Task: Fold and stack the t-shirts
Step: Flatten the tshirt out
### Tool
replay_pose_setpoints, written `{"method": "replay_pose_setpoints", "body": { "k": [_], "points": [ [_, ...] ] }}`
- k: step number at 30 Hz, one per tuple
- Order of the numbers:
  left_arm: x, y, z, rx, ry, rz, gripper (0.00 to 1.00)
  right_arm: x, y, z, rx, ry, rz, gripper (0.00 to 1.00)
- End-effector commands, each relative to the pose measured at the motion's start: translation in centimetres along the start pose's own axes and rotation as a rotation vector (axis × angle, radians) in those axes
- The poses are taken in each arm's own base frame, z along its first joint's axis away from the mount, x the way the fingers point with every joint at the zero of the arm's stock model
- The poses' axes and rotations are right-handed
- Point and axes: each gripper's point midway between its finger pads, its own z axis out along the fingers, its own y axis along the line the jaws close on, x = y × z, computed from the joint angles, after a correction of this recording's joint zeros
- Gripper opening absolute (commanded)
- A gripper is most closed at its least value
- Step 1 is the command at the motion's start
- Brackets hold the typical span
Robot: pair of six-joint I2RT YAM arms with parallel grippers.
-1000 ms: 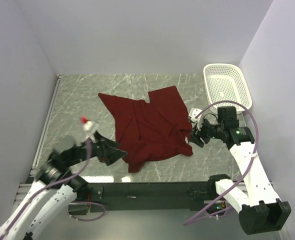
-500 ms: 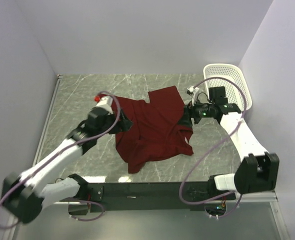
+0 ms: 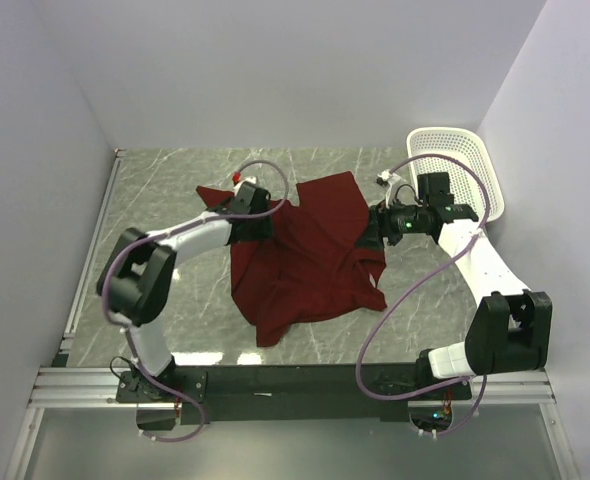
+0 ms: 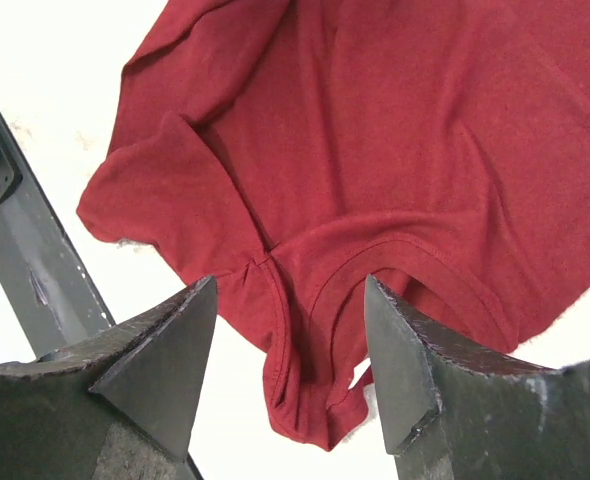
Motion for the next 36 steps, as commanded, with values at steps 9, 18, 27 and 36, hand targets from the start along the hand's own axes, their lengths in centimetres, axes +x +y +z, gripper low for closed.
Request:
{"method": "replay_pose_setpoints", "body": {
  "k": [9, 18, 27, 36],
  "points": [
    [-1.6, 1.0, 3.8, -0.149, 0.024, 0.165, 0.52, -1.0, 0.3, -1.5, -0.001, -0.064, -0.019, 0.66],
    [-1.3, 0.7, 3.5, -0.157, 0.029, 0.205, 0.14, -0.9, 0.1, -1.6, 0.001, -0.064, -0.011, 0.66],
    [-2.7, 0.3, -1.6, -0.113, -0.049, 0.191, 0.09, -0.9, 0.1, -1.6, -0.01, -0.062, -0.007, 0.66],
    [-1.1, 2.6, -7.2, -0.069, -0.069, 0.059, 0.02, -1.0, 0.5, -1.8, -0.015, -0.069, -0.017, 0.66]
  ]
}}
